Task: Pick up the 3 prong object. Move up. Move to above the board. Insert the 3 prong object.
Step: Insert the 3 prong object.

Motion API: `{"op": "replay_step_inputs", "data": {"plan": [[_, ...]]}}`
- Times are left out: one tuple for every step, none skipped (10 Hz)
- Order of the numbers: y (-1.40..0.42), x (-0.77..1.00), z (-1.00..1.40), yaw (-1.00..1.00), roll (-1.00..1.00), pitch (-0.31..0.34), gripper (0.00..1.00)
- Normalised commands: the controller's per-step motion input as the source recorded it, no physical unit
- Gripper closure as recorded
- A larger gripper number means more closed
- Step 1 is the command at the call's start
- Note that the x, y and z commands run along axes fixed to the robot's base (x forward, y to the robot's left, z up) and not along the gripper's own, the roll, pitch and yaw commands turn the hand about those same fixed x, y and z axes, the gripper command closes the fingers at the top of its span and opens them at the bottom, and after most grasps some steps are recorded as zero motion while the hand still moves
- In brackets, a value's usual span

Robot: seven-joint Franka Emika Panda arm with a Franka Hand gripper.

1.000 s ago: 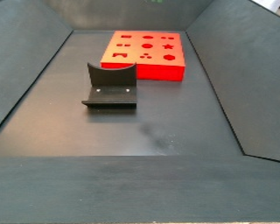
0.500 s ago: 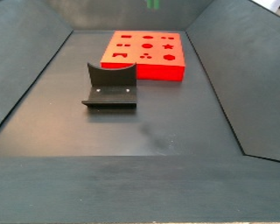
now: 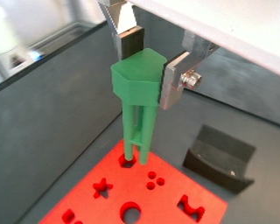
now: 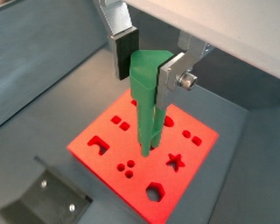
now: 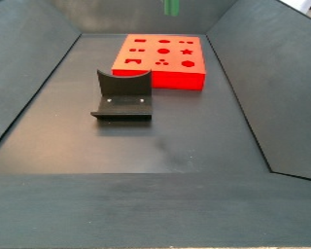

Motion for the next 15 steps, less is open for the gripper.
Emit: {"op": "replay_step_inputs", "data": {"plan": [[0.00,0.00,-0.08,-1.00,0.00,0.000,1.00],[0.00,0.00,-0.09,-1.00,0.00,0.000,1.00],[0.00,0.00,-0.08,-1.00,0.00,-0.004,1.00],[0.00,0.00,-0.08,-1.00,0.00,-0.003,1.00],[0.00,0.00,-0.06,-1.00,0.00,-0.016,1.00],[0.00,0.00,-0.11,-1.00,0.00,-0.083,1.00],[0.00,0.01,-0.15,-1.00,0.00,-0.106,1.00],[0.00,0.05,-0.19,-1.00,0.00,-0.124,1.00],[0.02,0.08,-0.22,-1.00,0.00,-0.130,1.00],[0.03,0.09,-0.23,-1.00,0.00,-0.131,1.00],[0.03,0.09,-0.23,-1.00,0.00,-0.127,1.00],[0.02,0.09,-0.25,-1.00,0.00,-0.117,1.00],[0.01,0.09,-0.25,-1.00,0.00,-0.117,1.00],[0.01,0.09,-0.26,-1.00,0.00,-0.114,1.00],[0.01,0.09,-0.26,-1.00,0.00,-0.109,1.00]]}}
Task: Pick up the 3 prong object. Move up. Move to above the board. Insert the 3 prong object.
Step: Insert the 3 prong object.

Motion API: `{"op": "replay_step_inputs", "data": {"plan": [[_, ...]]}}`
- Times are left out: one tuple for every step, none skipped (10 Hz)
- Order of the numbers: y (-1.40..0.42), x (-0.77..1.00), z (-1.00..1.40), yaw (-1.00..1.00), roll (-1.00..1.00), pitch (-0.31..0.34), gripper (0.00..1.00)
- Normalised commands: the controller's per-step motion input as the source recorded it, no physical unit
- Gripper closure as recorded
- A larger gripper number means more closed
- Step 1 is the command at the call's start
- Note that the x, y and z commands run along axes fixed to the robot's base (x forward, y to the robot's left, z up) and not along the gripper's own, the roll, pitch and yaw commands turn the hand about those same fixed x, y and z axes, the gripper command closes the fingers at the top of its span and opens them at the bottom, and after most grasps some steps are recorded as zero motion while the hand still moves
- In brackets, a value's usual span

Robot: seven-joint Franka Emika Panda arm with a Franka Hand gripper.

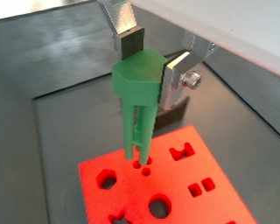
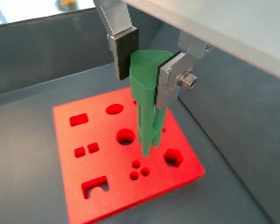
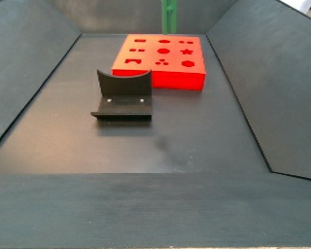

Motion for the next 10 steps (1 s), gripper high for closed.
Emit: {"op": "replay_step_inputs", "data": {"plan": [[0.01,0.09,-0.26,-1.00,0.00,-0.109,1.00],[0.01,0.09,-0.26,-1.00,0.00,-0.110,1.00],[0.02,0.09,-0.25,-1.00,0.00,-0.116,1.00],[0.08,0.22,-0.23,-0.91,0.00,-0.099,1.00],[0.32,0.22,-0.17,-0.51,-0.04,-0.114,1.00],[0.02,0.01,-0.09,-0.03,-0.05,-0.076,1.00],[0.04,0.15,-0.23,0.00,0.00,-0.024,1.00],[0.00,0.11,-0.27,0.00,0.00,-0.023,1.00],[-0.06,0.05,-0.24,0.00,0.04,-0.026,1.00],[-0.03,0.00,-0.24,0.00,0.06,-0.020,1.00]]}}
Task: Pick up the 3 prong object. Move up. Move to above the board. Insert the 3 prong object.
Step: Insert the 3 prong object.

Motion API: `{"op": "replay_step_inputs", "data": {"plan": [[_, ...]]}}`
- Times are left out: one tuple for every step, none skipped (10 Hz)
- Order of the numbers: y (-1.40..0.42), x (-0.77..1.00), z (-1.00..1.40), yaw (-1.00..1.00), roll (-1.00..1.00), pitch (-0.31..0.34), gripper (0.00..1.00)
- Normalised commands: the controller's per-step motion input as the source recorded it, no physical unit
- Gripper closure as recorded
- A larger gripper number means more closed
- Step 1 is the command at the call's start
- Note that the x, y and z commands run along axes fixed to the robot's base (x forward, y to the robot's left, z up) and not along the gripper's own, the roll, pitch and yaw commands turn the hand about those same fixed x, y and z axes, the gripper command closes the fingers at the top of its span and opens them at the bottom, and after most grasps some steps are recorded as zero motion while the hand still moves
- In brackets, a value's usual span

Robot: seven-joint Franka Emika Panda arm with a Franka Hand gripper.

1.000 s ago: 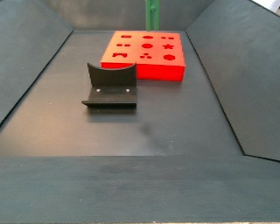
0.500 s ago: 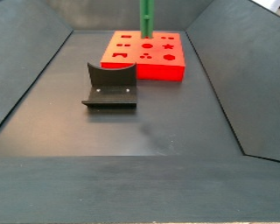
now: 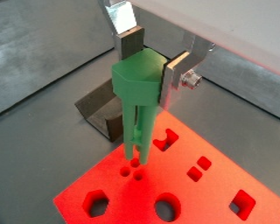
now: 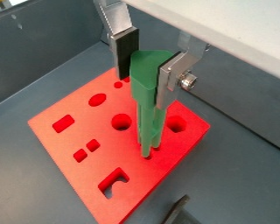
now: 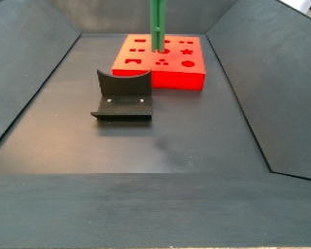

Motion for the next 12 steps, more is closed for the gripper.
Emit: {"op": "replay_step_inputs", "data": {"plan": [[0.00,0.00,-0.25,0.00,0.09,-0.004,1.00],[0.00,-0.02,-0.20,0.04,0.06,-0.021,1.00],[0.00,0.00,-0.16,0.04,0.00,-0.047,1.00],[0.00,0.00,-0.15,0.03,0.00,-0.046,1.00],[0.00,0.00,-0.15,0.01,0.00,-0.036,1.00],[0.00,0.00,-0.17,0.00,0.00,-0.036,1.00],[0.00,0.00,-0.18,0.00,0.00,-0.033,1.00],[0.00,0.00,-0.13,0.00,0.00,-0.017,1.00],[0.00,0.00,-0.08,0.00,0.00,0.000,1.00],[0.00,0.00,-0.09,0.00,0.00,0.000,1.00],[0.00,0.00,-0.08,0.00,0.00,0.000,1.00],[0.00,0.00,-0.04,0.00,0.00,0.000,1.00]]}}
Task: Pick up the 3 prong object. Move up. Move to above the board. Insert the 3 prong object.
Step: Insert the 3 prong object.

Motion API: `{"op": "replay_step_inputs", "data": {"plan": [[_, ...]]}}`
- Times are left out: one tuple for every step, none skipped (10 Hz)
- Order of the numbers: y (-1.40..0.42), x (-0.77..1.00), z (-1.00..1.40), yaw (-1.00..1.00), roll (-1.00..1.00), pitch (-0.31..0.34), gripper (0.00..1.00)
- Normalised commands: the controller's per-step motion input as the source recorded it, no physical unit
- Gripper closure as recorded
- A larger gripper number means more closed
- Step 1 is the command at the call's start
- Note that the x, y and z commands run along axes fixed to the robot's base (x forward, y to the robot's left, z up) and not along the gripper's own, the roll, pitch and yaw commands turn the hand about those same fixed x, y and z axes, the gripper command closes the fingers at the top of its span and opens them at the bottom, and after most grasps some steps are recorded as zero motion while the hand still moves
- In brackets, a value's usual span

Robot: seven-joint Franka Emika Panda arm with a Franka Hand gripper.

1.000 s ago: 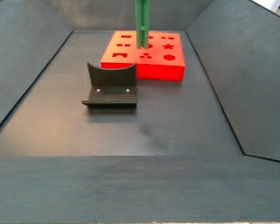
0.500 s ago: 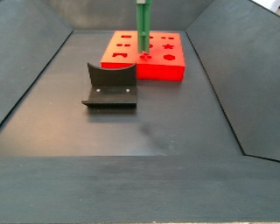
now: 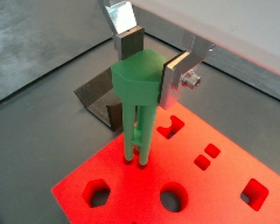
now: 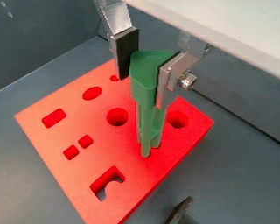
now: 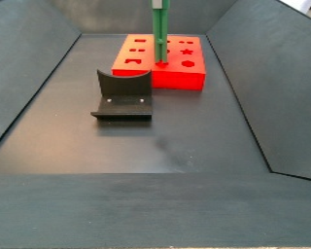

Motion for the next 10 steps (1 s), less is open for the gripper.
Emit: {"op": "replay_step_inputs", "data": {"plan": [[0.00,0.00,-0.02,0.00,0.00,0.000,1.00],[0.00,0.00,-0.08,0.00,0.03,0.000,1.00],[0.00,0.00,-0.09,0.00,0.03,0.000,1.00],[0.00,0.00,-0.10,0.00,0.02,0.000,1.00],[0.00,0.00,-0.11,0.00,0.02,0.000,1.00],[0.00,0.00,-0.11,0.00,0.02,0.000,1.00],[0.00,0.01,-0.10,0.00,0.01,0.000,1.00],[0.00,0.02,-0.10,0.00,0.01,0.000,1.00],[0.00,0.07,-0.13,0.00,0.04,0.000,1.00],[0.00,0.26,-0.15,0.00,0.10,0.140,1.00]]}}
